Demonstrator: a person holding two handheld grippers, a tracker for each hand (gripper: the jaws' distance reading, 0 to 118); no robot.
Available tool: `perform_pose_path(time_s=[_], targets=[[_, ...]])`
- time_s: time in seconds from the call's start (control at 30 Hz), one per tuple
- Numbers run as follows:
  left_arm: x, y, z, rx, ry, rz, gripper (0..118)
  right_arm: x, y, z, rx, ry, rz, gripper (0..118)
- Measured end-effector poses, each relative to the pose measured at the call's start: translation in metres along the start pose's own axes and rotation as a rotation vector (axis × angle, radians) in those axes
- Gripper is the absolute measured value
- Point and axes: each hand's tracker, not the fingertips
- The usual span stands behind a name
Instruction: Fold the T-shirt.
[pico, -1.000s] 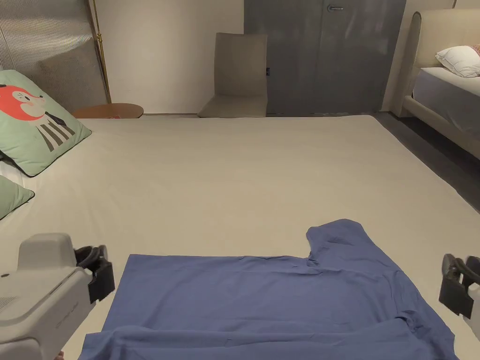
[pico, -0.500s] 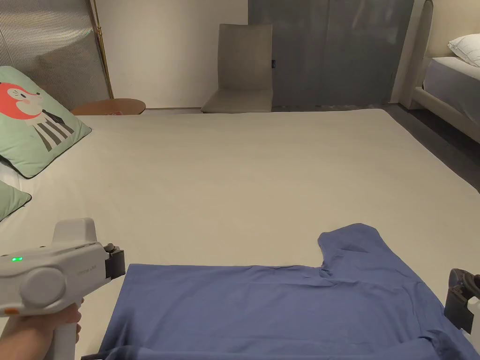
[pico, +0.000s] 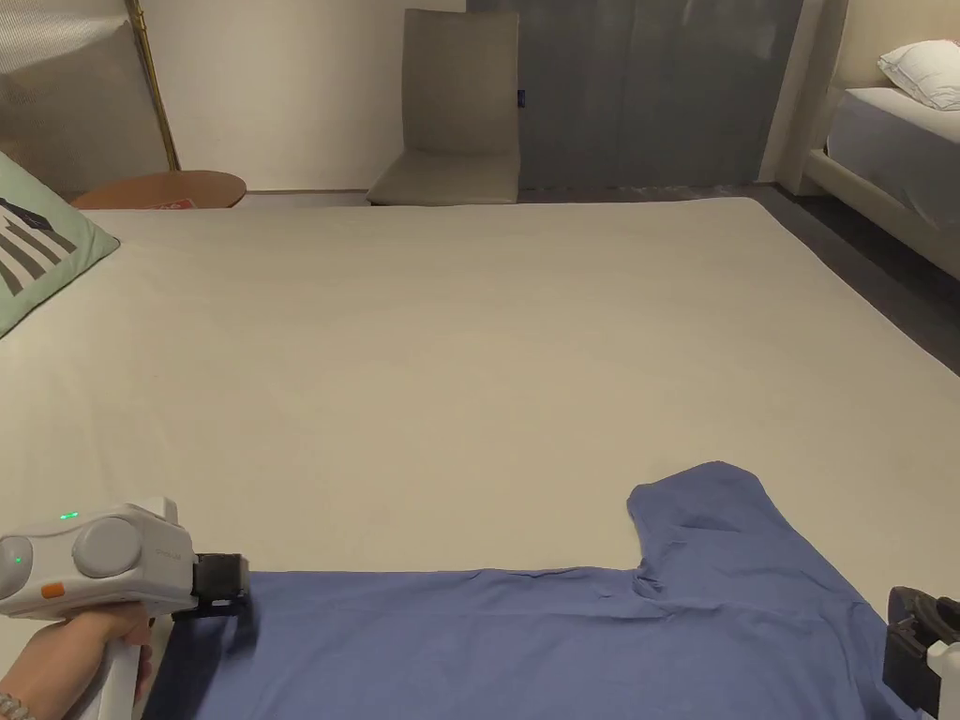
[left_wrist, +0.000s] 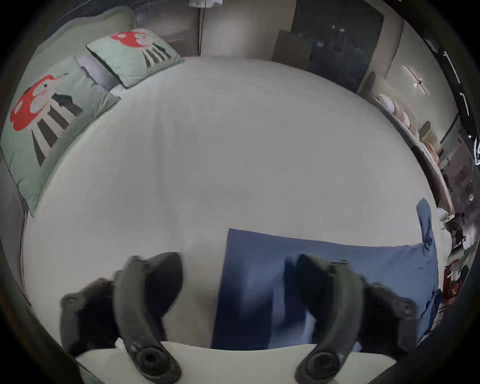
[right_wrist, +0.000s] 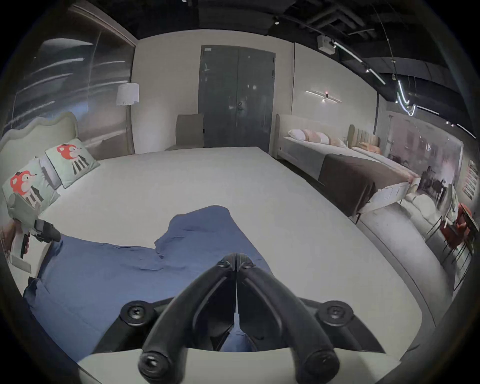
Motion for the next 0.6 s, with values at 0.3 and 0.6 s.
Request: perform_pose_path(time_s=[0.3,0.6], targets=[[0.016,-0.005,0.014,0.035,0.026,-0.095,4,0.027,0.029,-0.081,-0.266,-0.036,-0.067,112],[0.016,-0.007,0.035,0.094,0.031,-0.121,4,0.035,0.033,-0.172,-0.580,-0.044,-0.099,96]])
